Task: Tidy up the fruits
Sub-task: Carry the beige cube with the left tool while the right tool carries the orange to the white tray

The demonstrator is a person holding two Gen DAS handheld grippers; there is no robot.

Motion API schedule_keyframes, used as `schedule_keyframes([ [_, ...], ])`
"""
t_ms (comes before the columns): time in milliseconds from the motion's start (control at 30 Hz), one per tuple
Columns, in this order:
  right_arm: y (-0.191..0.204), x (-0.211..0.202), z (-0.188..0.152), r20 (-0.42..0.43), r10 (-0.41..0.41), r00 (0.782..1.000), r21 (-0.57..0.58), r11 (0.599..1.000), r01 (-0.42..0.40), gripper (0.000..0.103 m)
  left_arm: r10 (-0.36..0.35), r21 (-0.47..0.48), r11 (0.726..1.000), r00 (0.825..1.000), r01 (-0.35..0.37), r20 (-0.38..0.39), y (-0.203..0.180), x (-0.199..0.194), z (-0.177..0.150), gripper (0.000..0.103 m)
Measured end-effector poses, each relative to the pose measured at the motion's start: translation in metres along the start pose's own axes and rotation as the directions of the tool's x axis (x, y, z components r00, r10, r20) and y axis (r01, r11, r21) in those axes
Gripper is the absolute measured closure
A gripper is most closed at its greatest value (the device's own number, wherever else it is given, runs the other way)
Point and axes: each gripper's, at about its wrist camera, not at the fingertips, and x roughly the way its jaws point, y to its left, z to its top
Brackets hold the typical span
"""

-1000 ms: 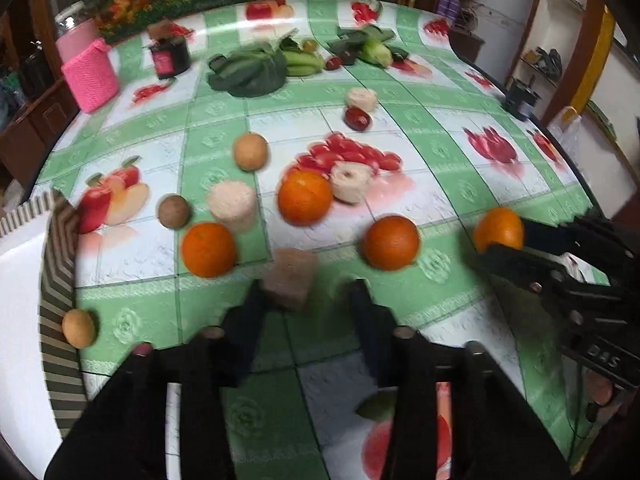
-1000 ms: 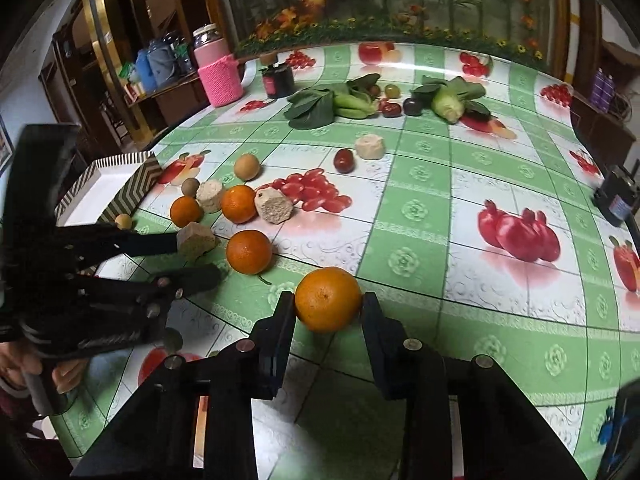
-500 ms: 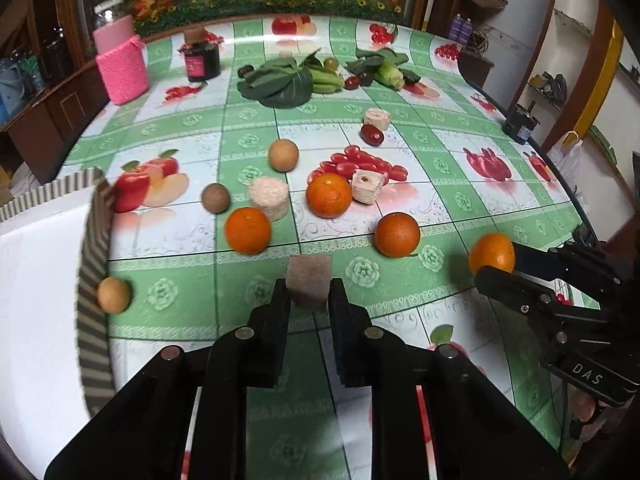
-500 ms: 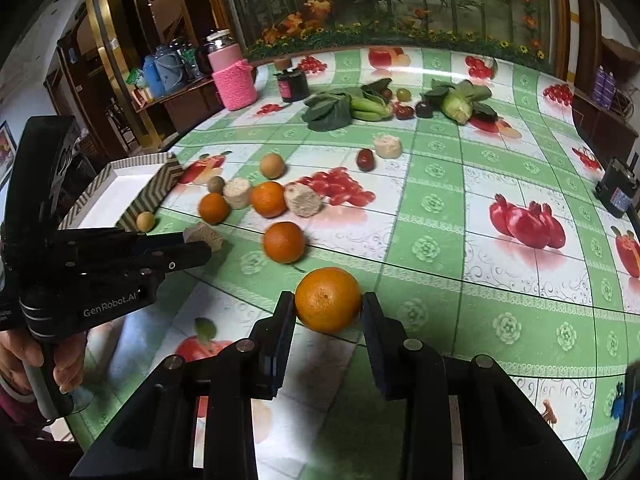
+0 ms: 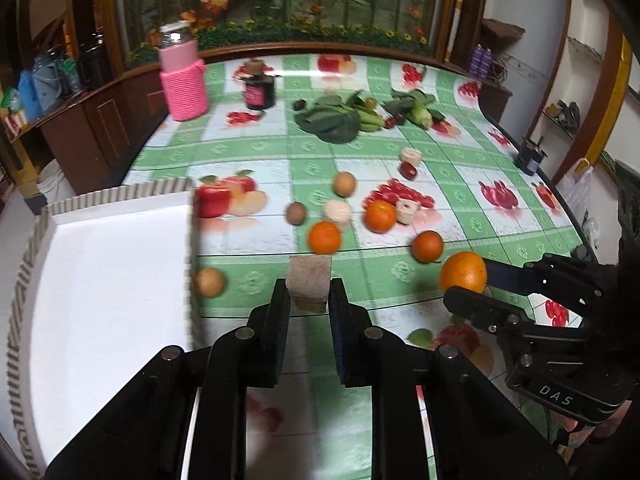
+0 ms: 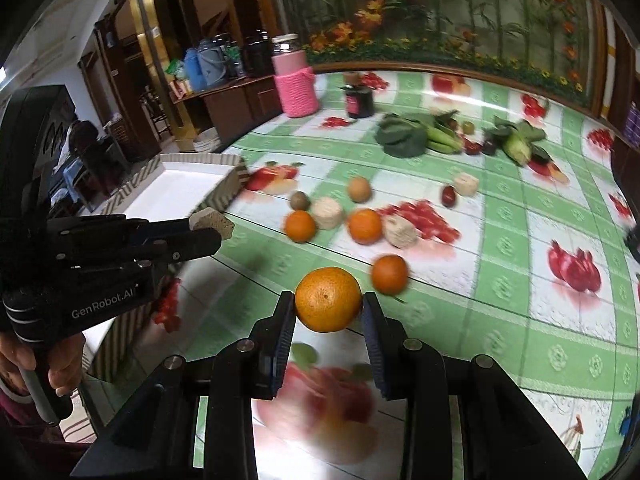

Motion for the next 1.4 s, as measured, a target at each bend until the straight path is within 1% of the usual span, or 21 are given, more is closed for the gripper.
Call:
schedule_keyframes([
  [233,0.037,0.013,0.018,0.004,0.047,0.999,-0.066,0.997,-0.047,0.069,0.055,-0.052,0.997,0.998,-0.054,0.026,0.042,-0.025,0.001,0.086],
  [400,0.063,0.024,0.032,-0.003,0.076,0.997,-0.104,0.992,-0.076,0.069,0.116,-0.087,0.990,0.993,-0.114,0.020,0.073,-0.029,-0.001,0.086],
  [600,0.089,0.044,0.054,-0.011,0.118,0.993,-0.138,0.983,-0.119,0.069,0.167,-0.149,0.975,0.986,-0.166,-0.004,0.113,-0.020,0.002,0.086],
  [767,0.113,0.073,0.074,-0.023,0.154,0.988,-0.159,0.975,-0.156,0.069,0.197,-0.191,0.961,0.980,-0.198,-0.026,0.142,-0.005,0.004,0.086],
  [1033,0.140,0.118,0.095,-0.082,0.181,0.980,-0.200,0.960,-0.194,0.069,0.214,-0.232,0.946,0.974,-0.226,-0.077,0.168,0.023,0.006,0.086],
  [1233,0.155,0.144,0.099,-0.129,0.184,0.975,-0.243,0.947,-0.211,0.069,0.222,-0.254,0.936,0.970,-0.242,-0.102,0.181,0.034,0.004,0.086],
  [1400,0.157,0.162,0.098,-0.161,0.180,0.970,-0.248,0.944,-0.217,0.067,0.231,-0.262,0.930,0.964,-0.257,-0.129,0.185,0.042,-0.001,0.086],
])
